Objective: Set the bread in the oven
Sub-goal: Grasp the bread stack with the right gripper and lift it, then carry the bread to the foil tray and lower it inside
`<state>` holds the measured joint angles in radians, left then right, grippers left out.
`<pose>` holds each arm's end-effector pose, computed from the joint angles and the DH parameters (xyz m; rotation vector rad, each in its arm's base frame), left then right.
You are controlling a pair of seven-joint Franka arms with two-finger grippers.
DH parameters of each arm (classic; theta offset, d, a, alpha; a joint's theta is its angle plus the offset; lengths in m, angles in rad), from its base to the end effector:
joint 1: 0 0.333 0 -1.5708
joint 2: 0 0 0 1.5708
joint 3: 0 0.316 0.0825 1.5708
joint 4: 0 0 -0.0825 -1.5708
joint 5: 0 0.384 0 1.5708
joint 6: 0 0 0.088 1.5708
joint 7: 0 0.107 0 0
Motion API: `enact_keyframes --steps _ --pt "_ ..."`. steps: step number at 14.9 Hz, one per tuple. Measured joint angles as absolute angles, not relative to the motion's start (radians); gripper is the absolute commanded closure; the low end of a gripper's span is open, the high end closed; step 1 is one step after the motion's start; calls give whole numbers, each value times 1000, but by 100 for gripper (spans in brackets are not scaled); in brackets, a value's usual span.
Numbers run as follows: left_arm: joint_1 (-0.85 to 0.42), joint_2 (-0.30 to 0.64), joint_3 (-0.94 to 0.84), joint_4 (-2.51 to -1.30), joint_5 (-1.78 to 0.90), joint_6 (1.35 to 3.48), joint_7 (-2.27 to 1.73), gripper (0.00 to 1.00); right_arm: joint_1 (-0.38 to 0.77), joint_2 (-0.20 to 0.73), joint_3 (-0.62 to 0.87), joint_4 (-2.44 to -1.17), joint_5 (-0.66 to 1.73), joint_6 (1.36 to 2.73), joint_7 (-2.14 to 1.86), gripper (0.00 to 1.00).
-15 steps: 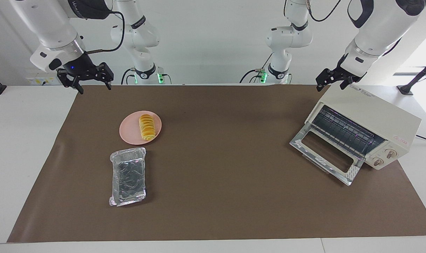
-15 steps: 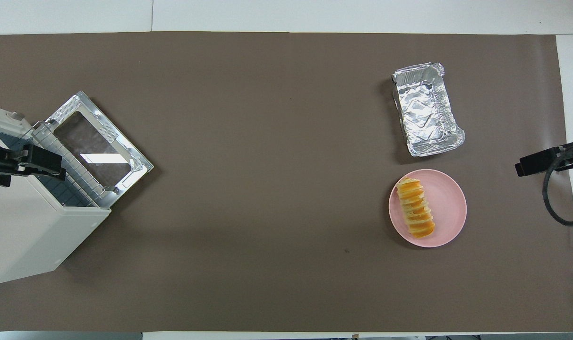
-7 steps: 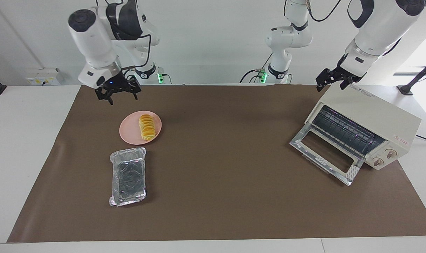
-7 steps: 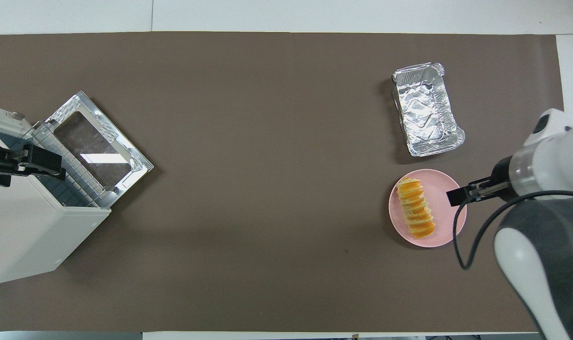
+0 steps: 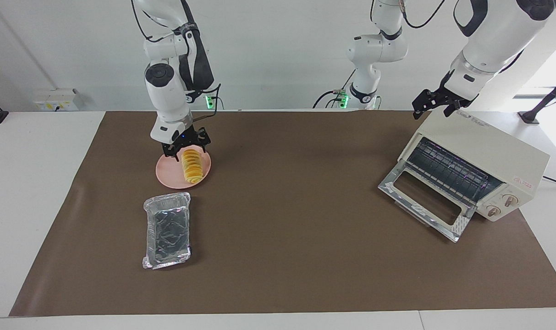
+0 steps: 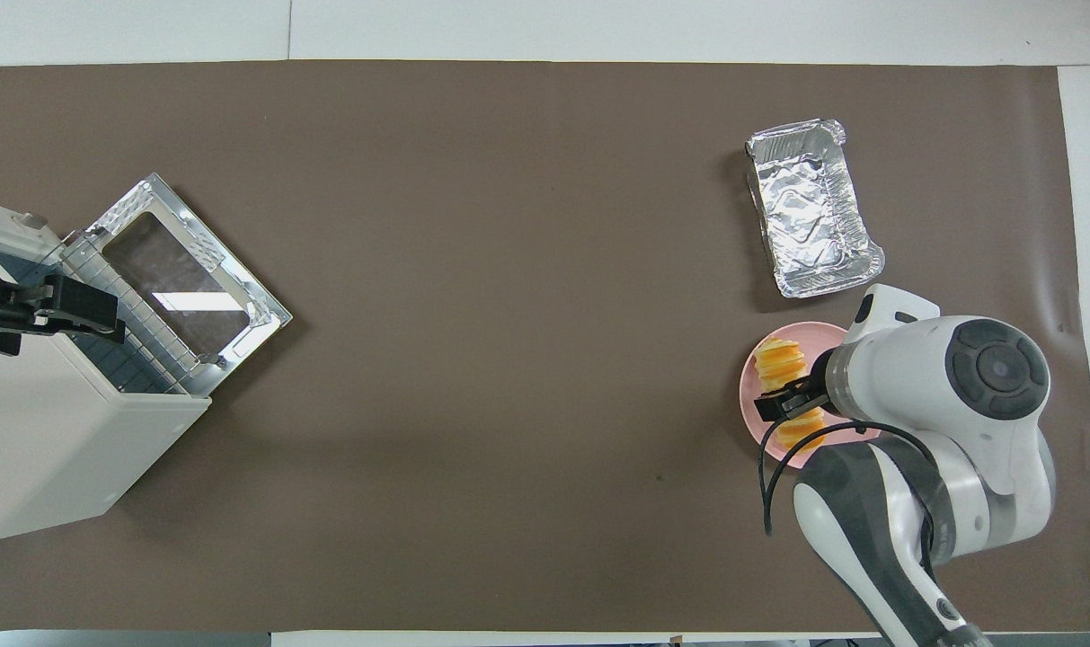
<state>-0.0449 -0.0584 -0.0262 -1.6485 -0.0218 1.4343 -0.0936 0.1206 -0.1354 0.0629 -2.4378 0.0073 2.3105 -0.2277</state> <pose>0.5182 -0.0399 0.6090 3.1244 0.0334 -0.2457 0.4609 0.0856 0.3557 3.0740 0.6323 0.0122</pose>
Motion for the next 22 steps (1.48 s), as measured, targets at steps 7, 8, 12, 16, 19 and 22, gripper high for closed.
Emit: enact_keyframes --steps 7,8,12,16,19,22 --pt "-45 -58 -26 -1649 -22 1434 -94 0 107 -31 59 -2479 7 2508 -308 100" --pt "-45 -58 -26 -1649 -22 1434 -94 0 100 -30 59 -2484 7 2518 -317 100" --pt "-45 -58 -26 -1649 -22 1434 -94 0 97 -31 58 -2492 7 2535 -318 100" --pt "-45 -58 -26 -1649 -22 1434 -94 0 92 -34 58 -2433 7 2446 -318 100" --pt "-45 -58 -26 -1649 -22 1434 -94 0 68 -31 58 -2227 7 2183 -318 100" --pt "-45 -58 -26 -1649 -22 1434 -94 0 40 15 57 -2012 7 2049 -319 100"
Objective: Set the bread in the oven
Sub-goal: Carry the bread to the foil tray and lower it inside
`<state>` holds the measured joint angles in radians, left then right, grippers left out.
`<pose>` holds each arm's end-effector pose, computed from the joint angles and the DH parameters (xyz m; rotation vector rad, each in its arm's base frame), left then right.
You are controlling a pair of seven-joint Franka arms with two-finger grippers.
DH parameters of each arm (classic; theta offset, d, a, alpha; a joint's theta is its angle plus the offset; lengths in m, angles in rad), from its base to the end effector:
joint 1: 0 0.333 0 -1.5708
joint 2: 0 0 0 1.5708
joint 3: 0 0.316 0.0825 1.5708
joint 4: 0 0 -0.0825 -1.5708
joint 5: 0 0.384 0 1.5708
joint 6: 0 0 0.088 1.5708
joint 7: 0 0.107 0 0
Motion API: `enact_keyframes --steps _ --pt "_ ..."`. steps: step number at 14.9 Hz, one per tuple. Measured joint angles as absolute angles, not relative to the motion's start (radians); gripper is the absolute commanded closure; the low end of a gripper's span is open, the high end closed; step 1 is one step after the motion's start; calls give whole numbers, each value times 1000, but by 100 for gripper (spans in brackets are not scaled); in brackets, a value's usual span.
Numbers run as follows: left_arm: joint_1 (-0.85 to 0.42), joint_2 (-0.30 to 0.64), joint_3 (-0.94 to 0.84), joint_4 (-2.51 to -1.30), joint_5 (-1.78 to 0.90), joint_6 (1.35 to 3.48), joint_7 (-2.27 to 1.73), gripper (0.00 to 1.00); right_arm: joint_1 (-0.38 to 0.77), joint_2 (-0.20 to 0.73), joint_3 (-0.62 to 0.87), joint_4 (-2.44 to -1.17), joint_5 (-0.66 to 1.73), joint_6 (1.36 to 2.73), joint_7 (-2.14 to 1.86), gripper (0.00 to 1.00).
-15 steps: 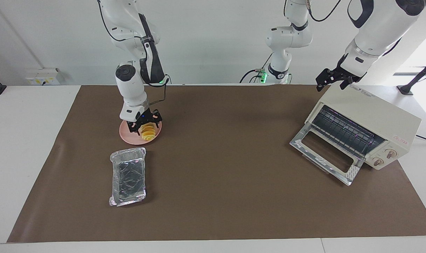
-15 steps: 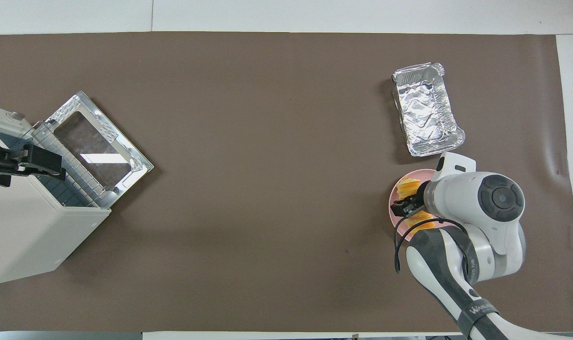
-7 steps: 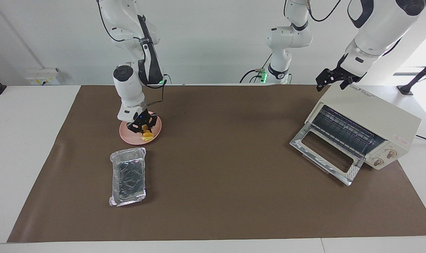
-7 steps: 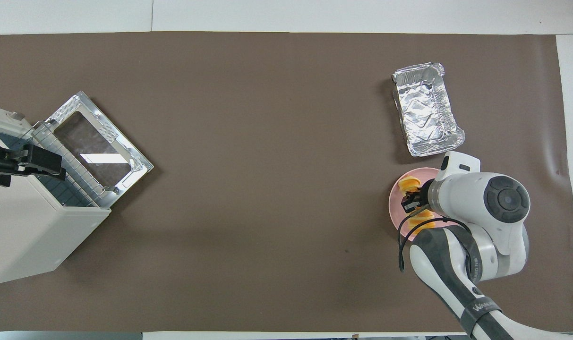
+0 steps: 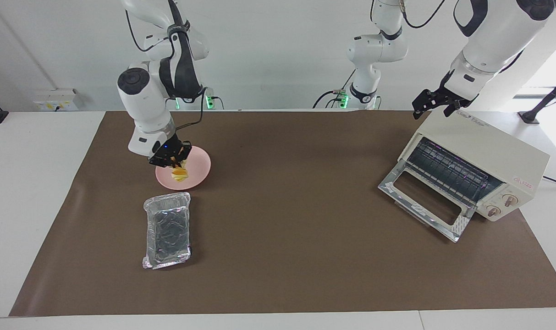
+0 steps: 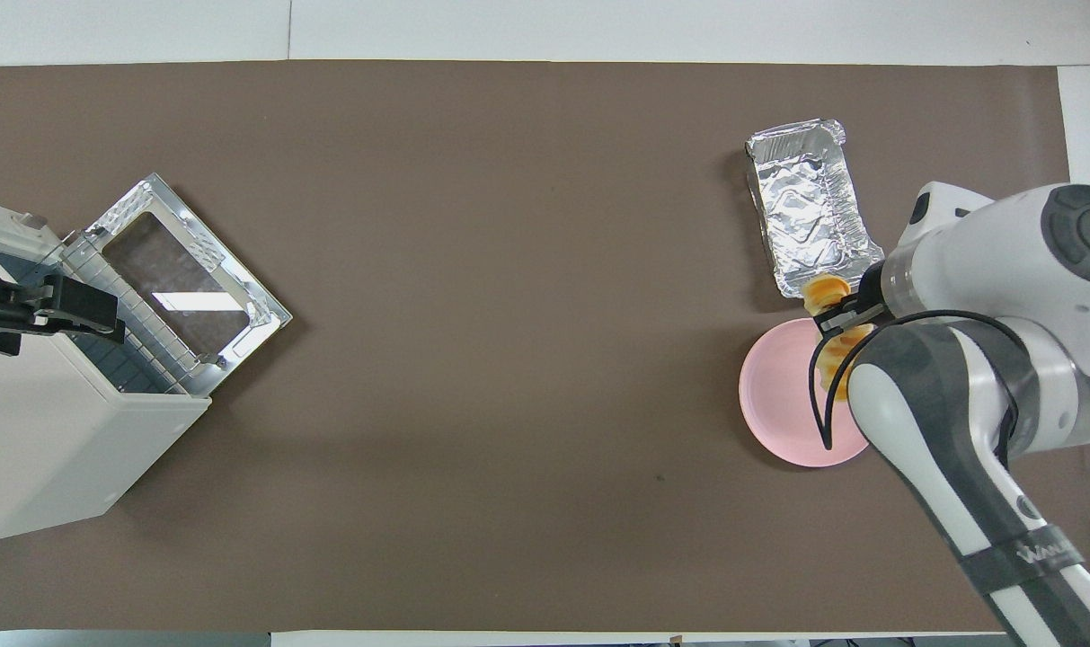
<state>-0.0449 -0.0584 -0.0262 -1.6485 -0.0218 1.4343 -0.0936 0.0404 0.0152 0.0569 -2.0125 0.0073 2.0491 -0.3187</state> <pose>0.5182 -0.0399 0.6090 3.1244 0.0334 -0.2457 0.5559 0.0546 0.4473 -3.0699 -0.6426 -0.0347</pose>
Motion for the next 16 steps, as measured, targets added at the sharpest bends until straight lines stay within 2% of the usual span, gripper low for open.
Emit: enact_keyframes --steps 3,7,9,13,14,15,16 --pt "-45 -58 -26 -1649 -22 1434 -94 0 15 139 56 -1861 7 2046 -320 100" --pt "-45 -58 -26 -1649 -22 1434 -94 0 6 437 54 -1573 6 2039 -322 100" --pt "-45 -58 -26 -1649 -22 1434 -94 0 8 554 55 -1481 -4 2065 -322 100" --pt "-45 -58 -26 -1649 -22 1434 -94 0 4 626 52 -1455 -42 2152 -322 100" --pt "-45 -58 -26 -1649 -22 1434 -94 0 2 629 52 -1470 -42 2179 -322 48" --pt "-45 -58 -26 -1649 -22 1434 -94 0 -3 629 52 -1489 -42 2203 -322 0" --pt "-45 -58 -26 -1649 -22 1434 -94 0 -9 629 52 -1502 -40 2214 -322 0"
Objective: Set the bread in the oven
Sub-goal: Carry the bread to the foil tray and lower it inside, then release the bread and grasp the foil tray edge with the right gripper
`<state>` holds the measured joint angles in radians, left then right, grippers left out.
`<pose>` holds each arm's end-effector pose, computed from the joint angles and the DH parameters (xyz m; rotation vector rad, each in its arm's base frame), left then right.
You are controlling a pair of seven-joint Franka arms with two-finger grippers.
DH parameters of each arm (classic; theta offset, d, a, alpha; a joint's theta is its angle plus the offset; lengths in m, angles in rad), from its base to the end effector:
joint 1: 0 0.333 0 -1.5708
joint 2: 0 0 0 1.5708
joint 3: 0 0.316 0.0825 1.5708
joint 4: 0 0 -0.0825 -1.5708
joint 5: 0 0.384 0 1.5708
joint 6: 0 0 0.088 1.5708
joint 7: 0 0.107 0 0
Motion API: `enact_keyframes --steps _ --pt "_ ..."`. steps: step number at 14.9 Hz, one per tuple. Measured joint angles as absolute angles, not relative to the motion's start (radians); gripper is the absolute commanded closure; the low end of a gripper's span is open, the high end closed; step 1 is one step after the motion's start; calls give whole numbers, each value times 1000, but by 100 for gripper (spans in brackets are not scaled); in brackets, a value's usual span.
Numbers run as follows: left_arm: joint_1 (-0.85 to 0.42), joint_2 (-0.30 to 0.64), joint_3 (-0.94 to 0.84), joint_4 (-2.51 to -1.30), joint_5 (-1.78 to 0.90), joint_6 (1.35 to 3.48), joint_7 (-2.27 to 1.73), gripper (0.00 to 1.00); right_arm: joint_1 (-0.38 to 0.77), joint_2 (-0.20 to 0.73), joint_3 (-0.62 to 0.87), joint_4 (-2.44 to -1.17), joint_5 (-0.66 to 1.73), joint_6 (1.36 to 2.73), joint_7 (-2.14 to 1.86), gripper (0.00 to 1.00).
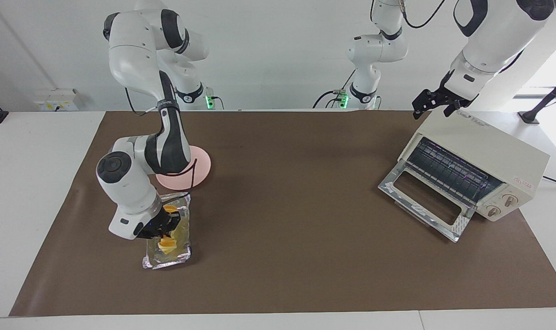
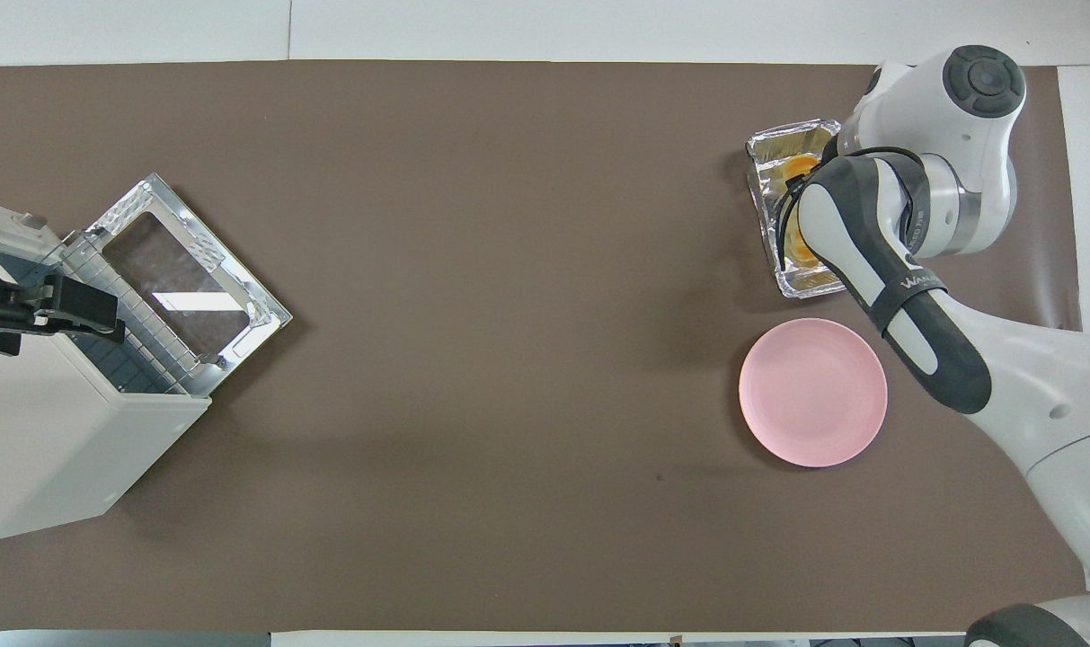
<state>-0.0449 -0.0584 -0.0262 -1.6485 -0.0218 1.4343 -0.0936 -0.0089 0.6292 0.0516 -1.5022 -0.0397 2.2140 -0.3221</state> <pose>0.5182 -0.0399 0.6090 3.1244 0.0334 -0.2457 0.7179 0.0231 0.3067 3.0694 0.5842 0.1287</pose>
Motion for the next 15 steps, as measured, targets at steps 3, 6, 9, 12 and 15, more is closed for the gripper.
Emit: enact_keyframes --steps 3,6,9,12,15 --pt "-45 -58 -26 -1649 -22 1434 -94 0 -19 611 52 -1491 -35 2149 -322 0" --pt "-45 -58 -26 -1649 -22 1434 -94 0 -23 580 50 -1425 -38 1998 -322 0" --pt "-45 -58 -26 -1649 -22 1434 -94 0 -52 575 47 -1396 -45 1989 -379 0" --pt "-45 -58 -26 -1649 -22 1434 -94 0 -87 582 46 -1461 -45 2128 -456 6" --pt "-45 -58 -26 -1649 -22 1434 -94 0 -83 586 47 -1564 -45 2265 -460 48"
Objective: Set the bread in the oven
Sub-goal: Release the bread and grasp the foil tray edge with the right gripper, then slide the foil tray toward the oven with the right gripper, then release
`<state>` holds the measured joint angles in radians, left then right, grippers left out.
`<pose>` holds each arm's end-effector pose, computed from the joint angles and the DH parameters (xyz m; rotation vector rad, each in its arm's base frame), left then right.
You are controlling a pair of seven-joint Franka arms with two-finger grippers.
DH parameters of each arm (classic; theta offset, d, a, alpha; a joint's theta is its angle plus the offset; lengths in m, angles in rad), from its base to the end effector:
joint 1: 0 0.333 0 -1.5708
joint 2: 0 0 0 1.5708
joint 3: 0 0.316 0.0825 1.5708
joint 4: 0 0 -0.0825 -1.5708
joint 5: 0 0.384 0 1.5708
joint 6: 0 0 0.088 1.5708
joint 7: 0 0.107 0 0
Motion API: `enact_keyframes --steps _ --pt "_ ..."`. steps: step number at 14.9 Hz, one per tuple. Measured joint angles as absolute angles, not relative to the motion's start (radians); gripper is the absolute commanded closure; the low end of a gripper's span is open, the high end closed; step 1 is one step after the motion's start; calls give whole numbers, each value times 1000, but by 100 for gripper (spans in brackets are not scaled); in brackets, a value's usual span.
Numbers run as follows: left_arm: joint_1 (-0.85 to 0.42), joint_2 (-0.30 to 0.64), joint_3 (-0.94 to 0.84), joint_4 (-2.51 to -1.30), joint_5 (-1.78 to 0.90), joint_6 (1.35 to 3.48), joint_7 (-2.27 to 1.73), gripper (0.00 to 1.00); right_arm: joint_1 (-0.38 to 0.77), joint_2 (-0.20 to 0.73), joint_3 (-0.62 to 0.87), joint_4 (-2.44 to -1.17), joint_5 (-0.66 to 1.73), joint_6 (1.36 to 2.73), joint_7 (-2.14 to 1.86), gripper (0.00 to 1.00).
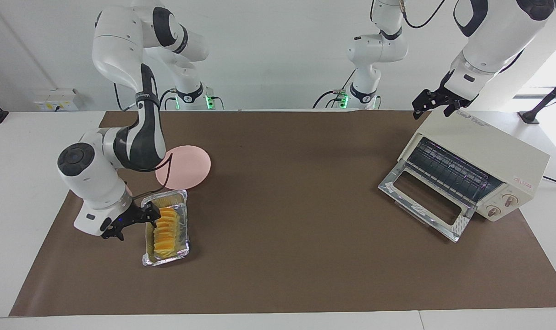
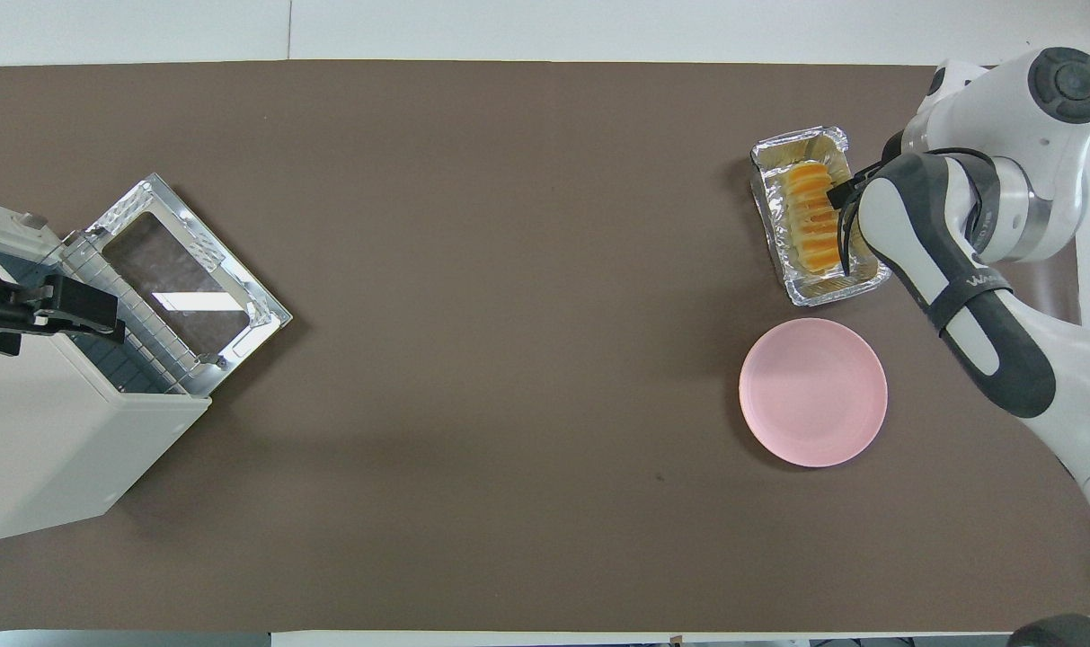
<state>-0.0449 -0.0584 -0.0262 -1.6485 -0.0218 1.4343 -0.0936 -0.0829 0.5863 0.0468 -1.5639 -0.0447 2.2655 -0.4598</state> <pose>0.5182 -0.0399 0.6090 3.1244 0.0334 -0.2457 0.7091 -0.0318 0.3136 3.0232 0.6776 0.1705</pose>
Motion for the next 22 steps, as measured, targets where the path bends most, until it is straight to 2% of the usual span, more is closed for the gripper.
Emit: enact_keyframes --steps 1,8,11,13,15,17,19,22 --pt "-45 -58 -26 -1649 -22 1434 -94 0 -81 586 48 -1581 -45 2288 -460 99" --pt "-45 -58 -26 -1649 -22 1434 -94 0 -81 571 53 -1599 -45 2291 -460 100" --pt "-45 -58 -26 -1649 -22 1434 -94 0 -80 566 54 -1594 -44 2253 -452 100" --pt "-45 -58 -26 -1649 -22 1434 -94 0 -79 548 57 -1576 -44 2181 -445 100" --pt "-45 -58 -26 -1649 -22 1434 -94 0 -66 519 60 -1525 -40 2043 -412 100" --pt "-45 -58 -26 -1649 -22 1434 -94 0 -20 486 63 -1441 -24 1877 -325 100" --pt "-45 -58 -26 -1649 -22 1434 -94 0 79 456 69 -1358 -10 1742 -170 100" --pt "-45 -58 -26 -1649 -22 1434 -94 0 269 446 71 -1325 25 1713 104 100"
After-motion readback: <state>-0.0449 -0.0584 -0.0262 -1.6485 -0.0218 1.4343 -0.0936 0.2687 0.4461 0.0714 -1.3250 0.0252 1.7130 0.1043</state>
